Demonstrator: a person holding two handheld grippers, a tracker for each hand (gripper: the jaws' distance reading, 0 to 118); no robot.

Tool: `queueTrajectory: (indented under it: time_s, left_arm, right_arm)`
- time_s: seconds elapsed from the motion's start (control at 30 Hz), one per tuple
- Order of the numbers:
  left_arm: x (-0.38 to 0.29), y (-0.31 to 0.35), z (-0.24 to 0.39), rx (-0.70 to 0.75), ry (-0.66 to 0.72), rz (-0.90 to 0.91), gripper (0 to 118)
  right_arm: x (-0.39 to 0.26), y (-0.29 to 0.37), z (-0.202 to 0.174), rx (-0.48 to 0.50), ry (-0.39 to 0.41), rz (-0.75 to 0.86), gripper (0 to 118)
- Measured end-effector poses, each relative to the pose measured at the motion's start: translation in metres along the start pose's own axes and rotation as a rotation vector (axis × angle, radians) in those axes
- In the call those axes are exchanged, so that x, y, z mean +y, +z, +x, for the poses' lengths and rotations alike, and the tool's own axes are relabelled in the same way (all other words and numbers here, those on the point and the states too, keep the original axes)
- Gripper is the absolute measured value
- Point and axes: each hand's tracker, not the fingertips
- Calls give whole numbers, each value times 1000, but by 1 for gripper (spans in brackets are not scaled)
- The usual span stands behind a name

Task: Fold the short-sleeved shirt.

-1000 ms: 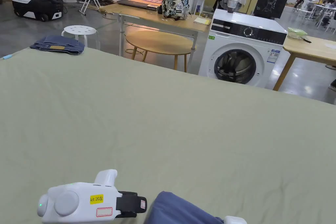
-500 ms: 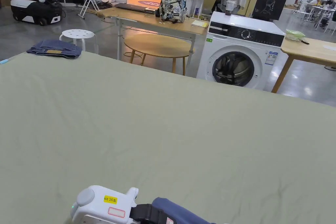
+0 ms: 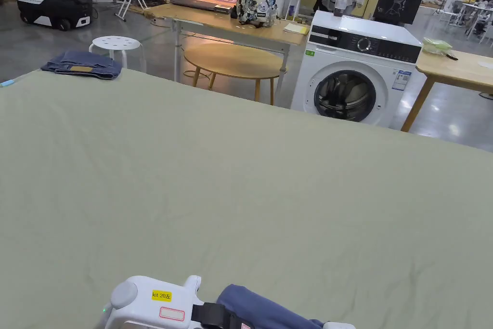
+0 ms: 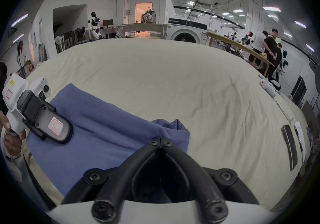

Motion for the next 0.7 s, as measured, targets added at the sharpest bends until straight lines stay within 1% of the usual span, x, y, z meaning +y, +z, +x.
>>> queueTrajectory:
  time_s: [0.13, 0.17, 0.3, 0.4, 0.53, 0.57, 0.67, 0.7]
  left_arm:
    - [-4, 19, 17, -6, -20, 19, 17]
    - [3, 26, 13, -2, -28, 25, 17]
    - [12, 67, 25, 43, -75, 48, 17]
    - [24, 112, 29, 97, -97, 84, 17]
    - [29, 178, 42, 195, -137, 151, 17]
    - [40, 198, 30, 209, -136, 164, 17]
    - [54, 257, 20, 268, -102, 223, 17]
    - [49, 267, 29, 290, -89, 239, 17]
  right_arm:
    - [16, 15, -2, 18, -15, 61, 0]
    - [22, 18, -3, 25, -19, 90, 0]
    - [44, 26, -7, 32, -26, 176, 0]
    - [59, 29, -11, 42, -44, 228, 0]
    - [73, 34, -17, 48, -46, 310, 0]
    - [76, 35, -19, 46, -48, 329, 0]
    - [80, 39, -21, 33, -73, 410, 0]
    - [81, 41, -22, 32, -79, 429, 0]
